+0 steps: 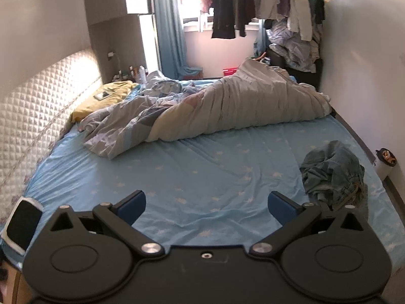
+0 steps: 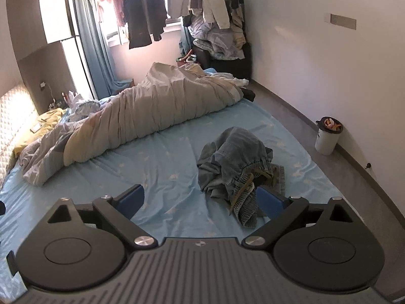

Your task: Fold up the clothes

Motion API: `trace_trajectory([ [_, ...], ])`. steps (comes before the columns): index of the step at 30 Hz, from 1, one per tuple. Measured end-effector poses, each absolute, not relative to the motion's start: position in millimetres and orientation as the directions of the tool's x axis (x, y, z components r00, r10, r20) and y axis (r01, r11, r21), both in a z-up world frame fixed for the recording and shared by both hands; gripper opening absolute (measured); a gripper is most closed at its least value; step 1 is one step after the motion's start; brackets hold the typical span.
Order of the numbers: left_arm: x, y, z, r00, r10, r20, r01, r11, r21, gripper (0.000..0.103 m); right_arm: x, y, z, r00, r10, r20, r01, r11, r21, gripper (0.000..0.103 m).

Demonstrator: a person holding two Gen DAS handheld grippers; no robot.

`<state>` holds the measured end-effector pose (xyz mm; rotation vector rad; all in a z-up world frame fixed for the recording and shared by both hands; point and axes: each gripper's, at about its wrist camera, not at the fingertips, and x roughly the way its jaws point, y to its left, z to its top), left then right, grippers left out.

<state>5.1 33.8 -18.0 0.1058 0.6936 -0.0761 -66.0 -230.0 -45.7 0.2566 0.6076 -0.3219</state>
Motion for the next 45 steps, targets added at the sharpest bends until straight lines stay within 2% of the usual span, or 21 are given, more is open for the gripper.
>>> trace_trajectory([
  [10, 11.4, 41.7, -33.3, 0.753, -0.166, -0.636, 0.251, 0.967, 0.045, 0.103, -72.9, -214.4, -46.3, 0.771, -0.277, -0.574, 0.422, 0.897, 0.133, 0.096],
  [14, 15.4, 44.8, -38.5, 0.74, -0.217, -0.636, 0.291, 0.957, 0.012, 0.103, -76.0, -212.2, -45.5, 0.768, -0.301, -0.566, 0.453, 0.879, 0.148, 0.09],
  [21, 24.5, 34.1, -48.7, 0.712, -0.315, -0.627, 0.381, 0.924, -0.031, 0.102, -77.7, -216.5, -47.9, 0.757, -0.323, -0.569, 0.482, 0.863, 0.152, 0.09],
  [23, 28.1, 22.7, -53.3, 0.704, -0.334, -0.627, 0.407, 0.913, -0.029, 0.101, -75.0, -224.4, -49.6, 0.754, -0.315, -0.576, 0.481, 0.862, 0.16, 0.085],
  [27, 36.2, -7.9, -63.9, 0.678, -0.372, -0.634, 0.462, 0.886, -0.027, 0.098, -63.0, -251.8, -56.5, 0.758, -0.296, -0.581, 0.463, 0.872, 0.16, 0.08],
  [30, 45.9, -41.7, -78.4, 0.646, -0.387, -0.658, 0.491, 0.871, -0.03, 0.089, -47.3, -285.8, -66.4, 0.755, -0.269, -0.598, 0.451, 0.875, 0.175, 0.075],
  [32, 52.5, -67.8, -88.7, 0.629, -0.391, -0.672, 0.502, 0.864, -0.033, 0.086, -33.4, -313.7, -73.7, 0.751, -0.249, -0.612, 0.436, 0.883, 0.176, 0.068],
  [39, 75.3, -170.4, -135.4, 0.604, -0.375, -0.703, 0.516, 0.857, -0.014, 0.08, 16.7, -410.5, -113.6, 0.741, -0.144, -0.655, 0.361, 0.909, 0.208, 0.065],
  [41, 83.0, -197.7, -154.5, 0.588, -0.363, -0.723, 0.521, 0.854, -0.005, 0.076, 30.8, -434.5, -132.1, 0.732, -0.09, -0.676, 0.332, 0.913, 0.237, 0.056],
  [45, 98.3, -252.4, -192.7, 0.556, -0.338, -0.759, 0.532, 0.847, 0.012, 0.066, 56.2, -476.8, -170.5, 0.682, -0.008, -0.731, 0.325, 0.899, 0.294, 0.047],
])
